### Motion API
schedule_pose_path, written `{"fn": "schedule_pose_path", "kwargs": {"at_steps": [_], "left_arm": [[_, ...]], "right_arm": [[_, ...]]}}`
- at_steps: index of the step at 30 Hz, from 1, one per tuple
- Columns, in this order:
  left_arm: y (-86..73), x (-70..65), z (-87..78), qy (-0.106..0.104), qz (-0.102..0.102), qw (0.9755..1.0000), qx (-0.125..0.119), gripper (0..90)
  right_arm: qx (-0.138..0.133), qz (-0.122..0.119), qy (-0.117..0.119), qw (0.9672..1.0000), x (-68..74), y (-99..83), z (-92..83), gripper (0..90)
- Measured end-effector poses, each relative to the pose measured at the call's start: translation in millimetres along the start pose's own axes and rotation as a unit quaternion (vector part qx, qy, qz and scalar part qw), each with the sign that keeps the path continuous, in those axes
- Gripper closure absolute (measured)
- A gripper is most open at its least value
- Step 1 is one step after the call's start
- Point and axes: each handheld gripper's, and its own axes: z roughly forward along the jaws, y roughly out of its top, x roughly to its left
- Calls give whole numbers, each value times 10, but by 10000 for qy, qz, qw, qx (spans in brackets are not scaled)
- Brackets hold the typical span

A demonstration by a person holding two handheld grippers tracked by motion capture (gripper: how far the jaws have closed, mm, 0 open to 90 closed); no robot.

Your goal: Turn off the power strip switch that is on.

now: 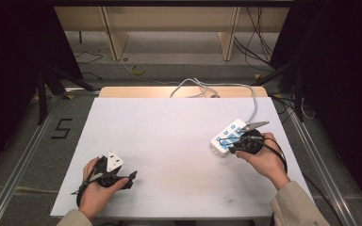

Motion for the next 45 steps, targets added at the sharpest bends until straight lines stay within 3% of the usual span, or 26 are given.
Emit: {"fn": "schedule_pose_path", "kwargs": {"at_steps": [7, 24, 29, 35, 45], "left_arm": [[-2, 0, 1, -1, 1, 10000, 12, 163], [-12, 6, 9, -9, -41, 10000, 33, 162], [-14, 7, 15, -15, -33, 10000, 55, 161], [-15, 12, 10, -19, -41, 10000, 56, 161], [-24, 10, 24, -88, -68, 9999, 119, 157]], "right_arm": [[-166, 42, 41, 9998, 13, -139, -51, 605], [-487, -163, 44, 9987, 47, -489, -100, 478], [-632, -192, 49, 9978, 76, -595, -106, 464], [-755, -9, 74, 9971, 142, -744, -89, 439], [-1021, -74, 25, 9947, 222, -789, -65, 423]]}}
